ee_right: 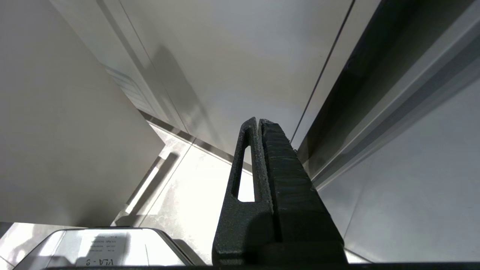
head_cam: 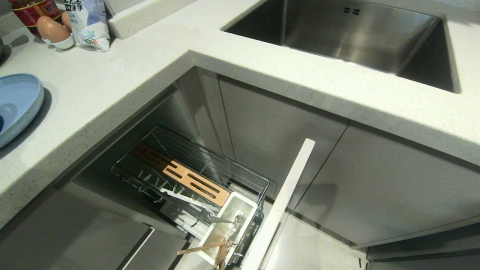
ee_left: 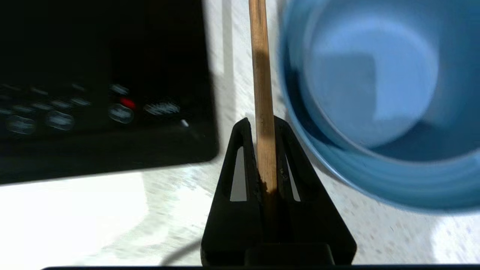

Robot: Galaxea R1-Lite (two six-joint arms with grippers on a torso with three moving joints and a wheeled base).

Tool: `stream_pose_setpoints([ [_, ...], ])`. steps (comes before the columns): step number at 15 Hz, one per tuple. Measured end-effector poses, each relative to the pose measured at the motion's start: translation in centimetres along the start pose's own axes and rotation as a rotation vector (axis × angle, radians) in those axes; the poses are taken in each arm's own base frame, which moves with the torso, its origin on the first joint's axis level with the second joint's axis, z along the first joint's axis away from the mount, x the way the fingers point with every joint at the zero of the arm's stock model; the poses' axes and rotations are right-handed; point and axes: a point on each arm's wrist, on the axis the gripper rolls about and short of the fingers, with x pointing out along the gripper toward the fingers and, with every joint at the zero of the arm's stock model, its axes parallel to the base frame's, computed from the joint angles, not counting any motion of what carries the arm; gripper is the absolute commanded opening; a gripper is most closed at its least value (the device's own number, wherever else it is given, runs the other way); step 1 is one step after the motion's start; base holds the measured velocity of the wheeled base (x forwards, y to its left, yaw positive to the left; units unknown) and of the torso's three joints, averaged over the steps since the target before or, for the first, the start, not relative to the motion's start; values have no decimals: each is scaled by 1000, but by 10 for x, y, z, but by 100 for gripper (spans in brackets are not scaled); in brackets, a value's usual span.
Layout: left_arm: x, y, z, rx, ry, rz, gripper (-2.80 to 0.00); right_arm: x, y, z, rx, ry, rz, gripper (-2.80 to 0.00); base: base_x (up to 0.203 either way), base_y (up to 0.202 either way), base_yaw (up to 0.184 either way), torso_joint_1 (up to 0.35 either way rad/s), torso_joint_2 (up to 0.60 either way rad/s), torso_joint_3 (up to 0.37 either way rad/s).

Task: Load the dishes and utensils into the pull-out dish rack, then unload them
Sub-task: Take the chopsticks out of the cupboard

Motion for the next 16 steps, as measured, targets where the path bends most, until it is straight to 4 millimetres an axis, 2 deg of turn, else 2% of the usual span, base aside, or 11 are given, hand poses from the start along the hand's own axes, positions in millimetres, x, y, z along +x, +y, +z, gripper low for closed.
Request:
stream_pose_setpoints([
  [3, 5, 0, -9, 12, 110, -18, -280, 0, 0, 0, 0, 0, 0, -280, 0, 0, 0, 0, 0, 0],
  [5, 2, 1, -15, 24, 152, -22, -280, 0, 0, 0, 0, 0, 0, -280, 0, 0, 0, 0, 0, 0],
  [10, -12, 3, -24, 44, 151, -119, -280, 0, 0, 0, 0, 0, 0, -280, 0, 0, 0, 0, 0, 0],
  [16, -7, 0, -26, 79, 84, -184, -280, 0, 0, 0, 0, 0, 0, -280, 0, 0, 0, 0, 0, 0],
])
